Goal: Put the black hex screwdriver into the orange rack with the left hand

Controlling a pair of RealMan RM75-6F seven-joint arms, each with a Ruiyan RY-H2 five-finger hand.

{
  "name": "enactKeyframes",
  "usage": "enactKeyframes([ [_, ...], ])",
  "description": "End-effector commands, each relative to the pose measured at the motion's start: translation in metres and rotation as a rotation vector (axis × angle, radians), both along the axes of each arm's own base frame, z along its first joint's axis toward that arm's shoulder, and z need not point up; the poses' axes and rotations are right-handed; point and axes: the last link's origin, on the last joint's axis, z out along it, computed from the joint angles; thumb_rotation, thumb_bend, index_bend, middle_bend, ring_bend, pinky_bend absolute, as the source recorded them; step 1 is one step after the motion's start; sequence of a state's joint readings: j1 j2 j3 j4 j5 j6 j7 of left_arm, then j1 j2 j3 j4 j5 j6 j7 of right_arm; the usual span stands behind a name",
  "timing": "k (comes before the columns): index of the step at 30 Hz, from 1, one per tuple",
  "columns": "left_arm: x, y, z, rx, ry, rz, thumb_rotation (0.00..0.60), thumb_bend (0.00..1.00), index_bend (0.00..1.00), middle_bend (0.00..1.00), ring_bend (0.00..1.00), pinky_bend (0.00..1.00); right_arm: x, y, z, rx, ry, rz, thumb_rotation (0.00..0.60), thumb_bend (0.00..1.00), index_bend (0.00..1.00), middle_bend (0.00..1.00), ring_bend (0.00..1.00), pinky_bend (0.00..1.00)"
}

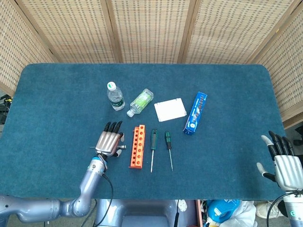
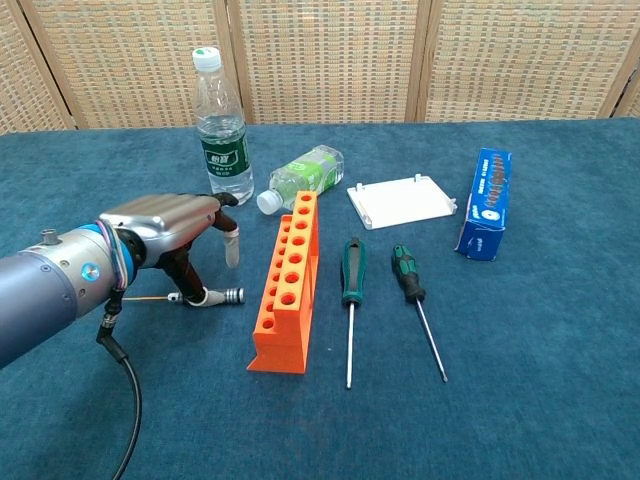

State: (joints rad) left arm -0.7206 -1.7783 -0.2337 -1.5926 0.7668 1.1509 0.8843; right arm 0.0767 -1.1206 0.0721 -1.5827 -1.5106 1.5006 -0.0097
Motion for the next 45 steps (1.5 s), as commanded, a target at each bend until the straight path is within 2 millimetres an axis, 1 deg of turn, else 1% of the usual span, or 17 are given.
enactKeyframes([
  [1,0.001,0.000,-0.003,-0.001,0.006,0.002,0.600,0.26,0.45,0.00,0.00,0.00,0.000,0.000,0.000,-0.001,-0.001,0.000,0.600,0.27,0.08,0.00,0.00,0.00],
  [23,0.004,0.006,-0.021,-0.004,0.034,0.008,0.600,0.26,0.48,0.00,0.00,0.00,0.000,0.000,0.000,0.007,-0.006,-0.001,0.600,0.27,0.08,0.00,0.00,0.00],
  [32,0.004,0.008,-0.027,-0.003,0.051,0.007,0.600,0.28,0.50,0.00,0.00,0.00,0.000,-0.001,0.000,0.009,-0.012,-0.001,0.600,0.27,0.08,0.00,0.00,0.00],
  [37,0.004,0.007,-0.031,-0.006,0.058,0.007,0.600,0.32,0.55,0.00,0.00,0.00,0.000,0.000,0.000,0.009,-0.013,-0.001,0.600,0.27,0.08,0.00,0.00,0.00],
  [41,0.004,0.006,-0.033,-0.002,0.062,0.004,0.600,0.37,0.61,0.00,0.00,0.00,0.000,0.000,0.000,0.009,-0.013,0.000,0.600,0.27,0.08,0.00,0.00,0.00],
  [45,0.003,0.007,-0.032,0.004,0.062,0.003,0.600,0.39,0.63,0.00,0.00,0.00,0.000,0.000,0.000,0.008,-0.013,0.001,0.600,0.27,0.08,0.00,0.00,0.00],
])
